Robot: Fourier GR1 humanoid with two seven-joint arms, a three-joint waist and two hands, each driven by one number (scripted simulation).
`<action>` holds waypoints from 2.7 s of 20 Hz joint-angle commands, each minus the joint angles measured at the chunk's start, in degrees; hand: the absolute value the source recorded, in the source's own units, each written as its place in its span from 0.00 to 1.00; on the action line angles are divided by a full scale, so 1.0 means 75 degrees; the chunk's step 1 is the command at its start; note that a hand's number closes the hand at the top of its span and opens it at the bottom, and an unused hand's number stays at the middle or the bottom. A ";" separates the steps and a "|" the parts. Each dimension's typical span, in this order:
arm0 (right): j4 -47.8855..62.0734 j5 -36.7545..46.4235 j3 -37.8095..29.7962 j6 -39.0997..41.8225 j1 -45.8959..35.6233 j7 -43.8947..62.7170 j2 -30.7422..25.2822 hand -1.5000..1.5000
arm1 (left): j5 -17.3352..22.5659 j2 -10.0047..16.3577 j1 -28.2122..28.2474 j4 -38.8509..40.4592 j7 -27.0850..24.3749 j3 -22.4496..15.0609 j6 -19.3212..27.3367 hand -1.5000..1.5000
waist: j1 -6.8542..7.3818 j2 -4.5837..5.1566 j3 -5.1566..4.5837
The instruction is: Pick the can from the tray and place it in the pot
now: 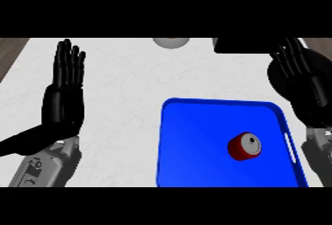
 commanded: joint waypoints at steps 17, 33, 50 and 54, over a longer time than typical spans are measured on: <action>0.1044 0.0621 -0.2884 0.4011 0.3531 -0.9012 -0.0641 0.00 | 0.0295 0.0133 0.2073 0.0562 0.0315 -0.0123 -0.0627 0.50 | -0.0084 0.0006 0.0074; -0.2556 0.5147 -0.1914 0.2463 0.5578 -0.4847 -0.2334 0.00 | 0.0061 -0.0213 0.2297 0.1002 -0.0172 -0.0226 -0.0844 0.50 | -0.0097 0.0006 0.0044; -0.1274 0.7760 -0.0475 0.3337 0.3787 -0.2972 -0.0613 0.00 | -0.0294 -0.0449 0.2358 0.0112 0.0825 0.0105 -0.1078 0.50 | 0.0023 0.0016 0.0063; -0.1276 0.8320 -0.0396 0.3207 0.4032 -0.3355 -0.0137 0.00 | -0.0455 -0.0771 0.2390 0.1024 -0.0100 0.0388 -0.1409 0.50 | -0.0003 0.0017 0.0061</action>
